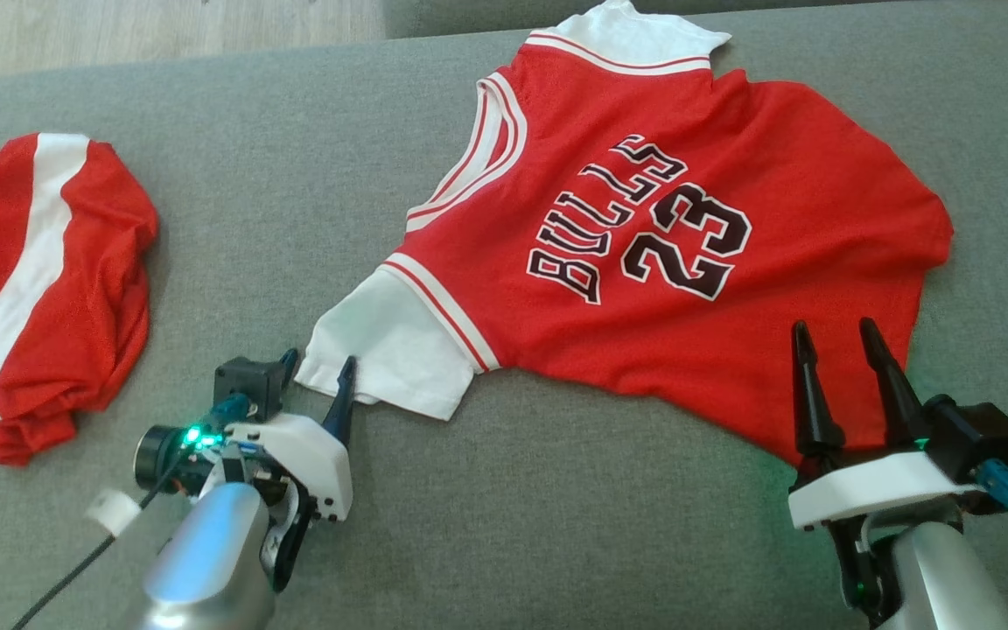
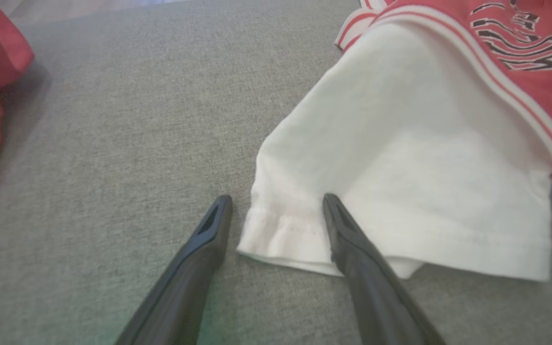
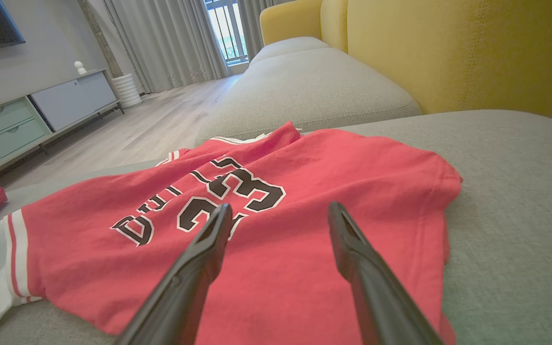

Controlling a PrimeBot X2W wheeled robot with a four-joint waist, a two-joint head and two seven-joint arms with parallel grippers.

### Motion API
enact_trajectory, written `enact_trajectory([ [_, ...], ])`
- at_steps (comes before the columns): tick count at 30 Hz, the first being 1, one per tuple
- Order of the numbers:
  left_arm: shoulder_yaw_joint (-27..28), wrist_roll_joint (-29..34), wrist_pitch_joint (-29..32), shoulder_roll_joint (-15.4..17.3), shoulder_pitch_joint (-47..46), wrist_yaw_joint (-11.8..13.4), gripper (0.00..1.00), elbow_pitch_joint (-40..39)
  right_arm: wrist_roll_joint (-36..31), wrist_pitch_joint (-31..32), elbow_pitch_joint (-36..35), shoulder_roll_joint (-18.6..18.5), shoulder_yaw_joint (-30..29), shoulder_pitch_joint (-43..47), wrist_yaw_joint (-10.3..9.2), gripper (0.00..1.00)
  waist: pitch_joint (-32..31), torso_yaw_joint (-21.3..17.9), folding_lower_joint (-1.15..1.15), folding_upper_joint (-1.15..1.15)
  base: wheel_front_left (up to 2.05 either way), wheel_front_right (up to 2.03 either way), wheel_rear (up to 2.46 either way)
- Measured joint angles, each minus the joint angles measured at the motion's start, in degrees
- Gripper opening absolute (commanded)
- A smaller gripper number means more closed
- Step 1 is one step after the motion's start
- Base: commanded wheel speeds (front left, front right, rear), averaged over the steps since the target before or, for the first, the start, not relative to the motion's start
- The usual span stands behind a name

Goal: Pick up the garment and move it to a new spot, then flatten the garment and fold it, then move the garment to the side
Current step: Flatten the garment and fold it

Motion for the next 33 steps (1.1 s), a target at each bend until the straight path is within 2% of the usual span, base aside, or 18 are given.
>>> enact_trajectory([
  [1, -0.05, -0.01, 0.53, -0.01, -0.21, -0.38, 1.00, 0.19, 0.00, -0.01, 0.00, 0.00, -0.04, -0.02, 0.00, 1.00, -0.06, -0.02, 0.00, 0.00, 0.00, 0.00, 0.00],
  [2, -0.09, -0.04, 0.83, 0.00, -0.37, -0.65, 0.80, 0.40, 0.00, -0.01, 0.01, 0.00, -0.12, -0.04, 0.00, 1.00, -0.13, -0.03, 0.00, 0.00, 0.00, 0.00, 0.00],
  [3, -0.12, -0.11, 0.93, -0.01, -0.56, -0.89, 0.00, 0.59, 0.00, -0.01, 0.02, 0.00, -0.21, -0.04, 0.00, 1.00, -0.19, -0.02, 0.00, 0.00, 0.00, 0.00, 0.00],
  [8, -0.33, -1.00, 0.09, -0.20, -0.76, -1.66, 0.00, 1.05, 0.00, -0.02, 0.27, 0.00, -0.65, -0.07, 0.00, 1.00, -0.72, 0.12, 0.00, 0.00, 0.00, 0.00, 0.00],
  [15, 0.23, -3.05, -4.66, -0.55, 1.20, -1.81, 0.00, -0.86, -0.07, -0.04, 0.78, 0.00, -1.10, -0.07, 0.00, 1.00, -1.93, 0.13, 0.00, 0.00, 0.00, 0.00, 0.00],
  [23, 2.87, -5.05, -11.83, -0.66, 3.64, -1.85, 0.00, -9.50, -0.43, -0.10, 1.34, 0.00, -1.64, -0.03, 0.00, 1.00, -3.97, -0.24, 0.00, 0.00, 0.00, 0.00, 0.00],
  [28, 3.97, -5.63, -13.15, -0.69, 6.09, -1.55, 0.00, -15.70, -0.43, -0.10, 1.70, 0.00, -2.01, 0.12, 0.00, 1.00, -4.76, -0.74, 0.00, 0.00, 0.00, 0.00, 0.00],
  [33, 3.91, -5.63, -13.55, -0.67, 8.86, -0.46, 0.00, -18.61, -0.45, 0.01, 2.29, 0.02, -3.79, 0.59, 0.00, 1.00, -5.34, -2.04, 0.00, 0.00, 0.00, 0.00, 0.00],
])
